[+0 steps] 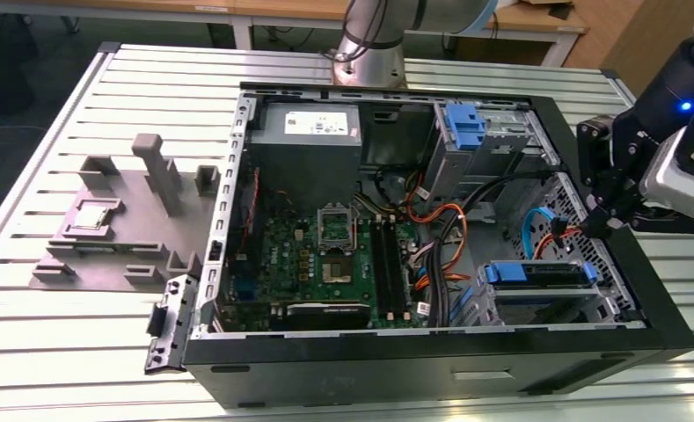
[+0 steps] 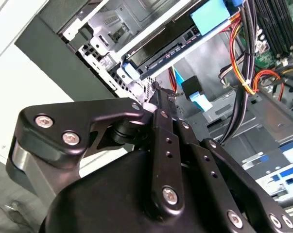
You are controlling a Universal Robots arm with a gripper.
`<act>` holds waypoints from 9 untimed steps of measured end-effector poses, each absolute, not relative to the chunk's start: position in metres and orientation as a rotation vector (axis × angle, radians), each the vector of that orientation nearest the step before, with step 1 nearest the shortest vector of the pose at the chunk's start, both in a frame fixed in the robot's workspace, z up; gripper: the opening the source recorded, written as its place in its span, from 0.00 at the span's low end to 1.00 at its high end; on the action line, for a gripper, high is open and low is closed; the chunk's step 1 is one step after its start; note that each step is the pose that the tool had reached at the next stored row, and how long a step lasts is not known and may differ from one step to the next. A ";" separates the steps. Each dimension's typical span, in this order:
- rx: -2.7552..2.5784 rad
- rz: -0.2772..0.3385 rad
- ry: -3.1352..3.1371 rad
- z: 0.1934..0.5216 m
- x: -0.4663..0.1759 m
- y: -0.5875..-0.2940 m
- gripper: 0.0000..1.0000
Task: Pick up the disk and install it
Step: 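Insert the first disk wire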
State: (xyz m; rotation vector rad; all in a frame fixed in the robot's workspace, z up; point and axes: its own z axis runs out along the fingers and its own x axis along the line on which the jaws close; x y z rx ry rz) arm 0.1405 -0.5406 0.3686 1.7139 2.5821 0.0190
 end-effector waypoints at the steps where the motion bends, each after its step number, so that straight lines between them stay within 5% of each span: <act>1: 1.713 0.021 2.580 0.369 0.140 -0.541 0.10; 9: 1.708 0.029 2.575 0.368 0.146 -0.528 0.10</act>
